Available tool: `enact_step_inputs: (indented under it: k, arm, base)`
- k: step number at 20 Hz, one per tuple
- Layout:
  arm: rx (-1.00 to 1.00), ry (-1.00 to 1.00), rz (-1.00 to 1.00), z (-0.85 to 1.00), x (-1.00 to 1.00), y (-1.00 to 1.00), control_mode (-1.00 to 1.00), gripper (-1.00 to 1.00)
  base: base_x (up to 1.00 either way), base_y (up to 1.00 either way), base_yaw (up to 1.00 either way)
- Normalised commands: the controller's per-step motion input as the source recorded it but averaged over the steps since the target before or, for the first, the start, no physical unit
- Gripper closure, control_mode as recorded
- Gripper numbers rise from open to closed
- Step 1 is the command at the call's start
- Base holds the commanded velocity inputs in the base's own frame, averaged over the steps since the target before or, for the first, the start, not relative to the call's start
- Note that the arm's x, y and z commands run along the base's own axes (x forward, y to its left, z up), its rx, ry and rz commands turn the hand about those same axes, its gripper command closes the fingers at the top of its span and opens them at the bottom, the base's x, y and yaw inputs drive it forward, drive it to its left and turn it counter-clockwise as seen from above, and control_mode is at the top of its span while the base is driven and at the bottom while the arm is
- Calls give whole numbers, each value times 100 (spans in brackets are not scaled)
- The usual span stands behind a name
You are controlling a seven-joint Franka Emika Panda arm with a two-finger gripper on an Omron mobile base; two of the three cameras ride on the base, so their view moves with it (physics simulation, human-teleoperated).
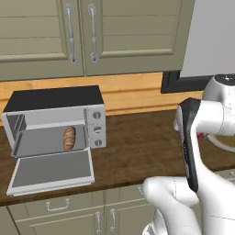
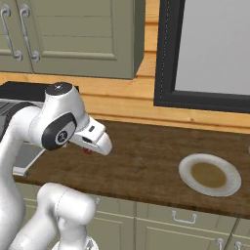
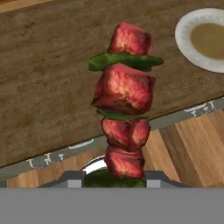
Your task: Pick up the kebab skewer and baguette bread, and place them inside the toaster oven. Close the toaster oven door and start by setting the timer.
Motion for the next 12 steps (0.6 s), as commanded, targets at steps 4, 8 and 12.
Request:
enact_step_inputs:
  k: [4, 8, 12]
  arm:
    - [0, 3, 0, 32, -38, 100, -100, 100]
    - [0, 1, 0, 14, -44, 97, -100, 100]
    - [0, 0, 0, 10, -44, 100, -100, 100]
  base:
    - [0, 0, 0]
    - [0, 0, 0]
    - [0, 0, 0]
